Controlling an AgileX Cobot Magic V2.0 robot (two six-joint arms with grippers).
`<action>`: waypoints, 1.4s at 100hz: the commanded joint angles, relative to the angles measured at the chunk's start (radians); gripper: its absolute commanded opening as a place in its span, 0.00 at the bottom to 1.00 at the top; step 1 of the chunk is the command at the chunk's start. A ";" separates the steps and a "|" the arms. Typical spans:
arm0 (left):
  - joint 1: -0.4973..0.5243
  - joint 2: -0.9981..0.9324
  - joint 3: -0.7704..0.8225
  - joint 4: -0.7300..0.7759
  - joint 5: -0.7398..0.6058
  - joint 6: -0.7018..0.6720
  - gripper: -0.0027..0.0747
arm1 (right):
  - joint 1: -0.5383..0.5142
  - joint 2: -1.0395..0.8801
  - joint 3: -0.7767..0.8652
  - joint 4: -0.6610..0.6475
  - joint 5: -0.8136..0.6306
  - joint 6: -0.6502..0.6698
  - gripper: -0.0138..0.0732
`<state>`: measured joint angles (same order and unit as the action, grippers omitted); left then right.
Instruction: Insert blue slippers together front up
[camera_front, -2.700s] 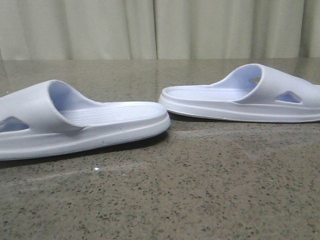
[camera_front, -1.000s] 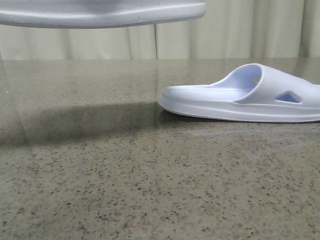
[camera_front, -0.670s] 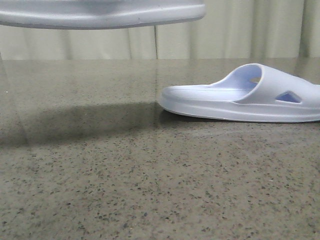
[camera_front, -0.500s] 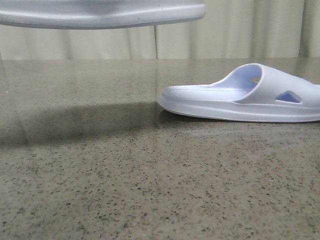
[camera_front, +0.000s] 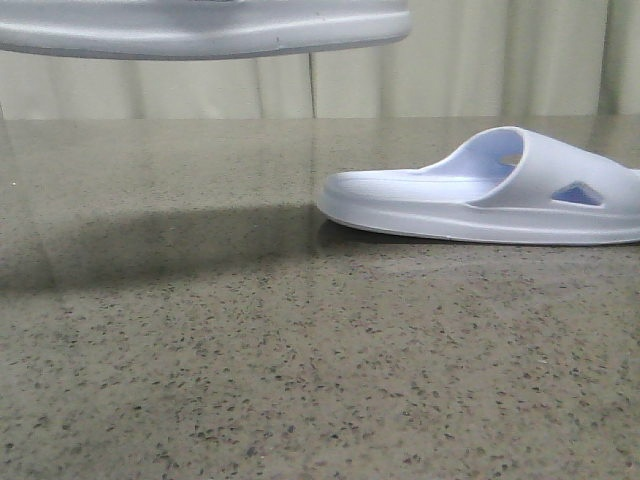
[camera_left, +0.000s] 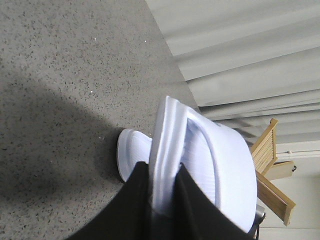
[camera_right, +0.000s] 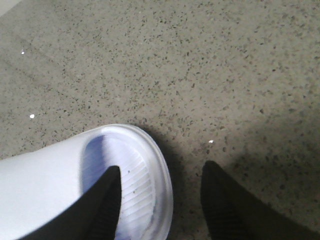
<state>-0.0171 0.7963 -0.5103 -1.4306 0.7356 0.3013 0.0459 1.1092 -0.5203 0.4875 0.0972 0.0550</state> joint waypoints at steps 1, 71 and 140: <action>-0.001 -0.005 -0.035 -0.069 0.001 0.007 0.06 | 0.000 0.003 -0.033 0.013 -0.067 0.000 0.52; -0.001 -0.005 -0.035 -0.069 0.001 0.007 0.06 | 0.000 0.024 -0.033 0.101 -0.022 0.000 0.52; -0.001 -0.005 -0.035 -0.069 0.001 0.007 0.06 | 0.000 0.026 -0.033 0.146 -0.020 0.000 0.52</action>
<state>-0.0171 0.7963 -0.5103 -1.4306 0.7337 0.3058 0.0459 1.1446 -0.5203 0.6307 0.1190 0.0550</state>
